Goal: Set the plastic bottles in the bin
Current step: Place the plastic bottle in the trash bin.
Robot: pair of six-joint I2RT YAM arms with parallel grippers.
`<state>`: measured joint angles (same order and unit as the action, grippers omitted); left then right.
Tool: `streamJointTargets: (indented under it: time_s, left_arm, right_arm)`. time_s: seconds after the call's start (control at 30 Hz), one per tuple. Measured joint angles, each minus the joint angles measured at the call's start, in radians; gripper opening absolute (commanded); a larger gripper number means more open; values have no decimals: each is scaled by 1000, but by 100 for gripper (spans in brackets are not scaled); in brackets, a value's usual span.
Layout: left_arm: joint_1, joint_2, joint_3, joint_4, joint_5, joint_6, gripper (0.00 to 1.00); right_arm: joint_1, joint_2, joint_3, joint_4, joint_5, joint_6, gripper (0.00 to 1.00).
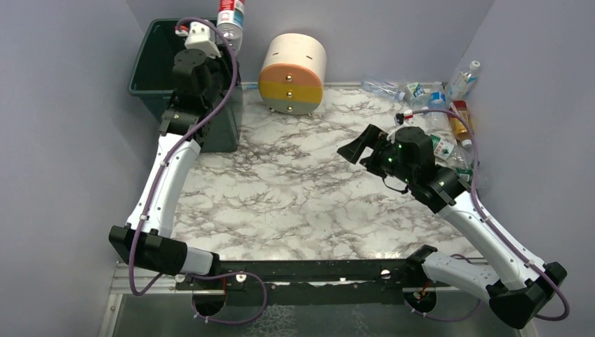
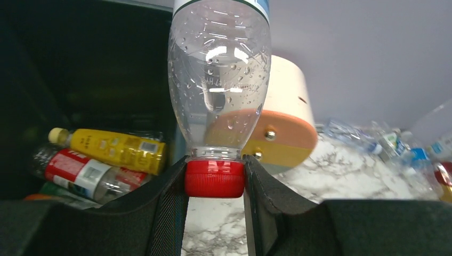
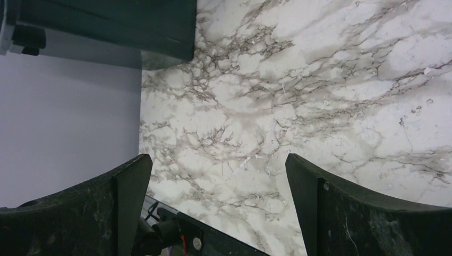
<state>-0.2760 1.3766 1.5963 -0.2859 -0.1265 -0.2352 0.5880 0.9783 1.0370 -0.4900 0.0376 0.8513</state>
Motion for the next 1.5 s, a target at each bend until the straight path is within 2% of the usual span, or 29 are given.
streamJointTargets:
  time_s: [0.13,0.3,0.7,0.9,1.0,1.1,1.2,1.5]
  left_arm:
    - [126,33,29,-10,50,-43,13]
    - [233,57,33,-14,102,-88,13]
    - [368,144,33,4,226,-162,14]
    - [375,165,33,9,257,-185,24]
    - [375,165,33,16,263,-193,44]
    - [379,165,33,16,267,-197,59]
    - [381,165,38,15,268,-205,65]
    - [382,164,94,7,282,-205,75]
  right_arm:
    - [0,2,-34,19,-28,12,99]
    - [0,5,-42,35,-52,16,99]
    - [0,5,-57,63,-82,24,99]
    - [0,5,-60,63,-87,24,99]
    - [0,5,-60,63,-89,24,99]
    - [0,5,-60,63,-91,24,99]
    - [0,7,-60,63,-94,24,99]
    - [0,12,-60,62,-95,24,99]
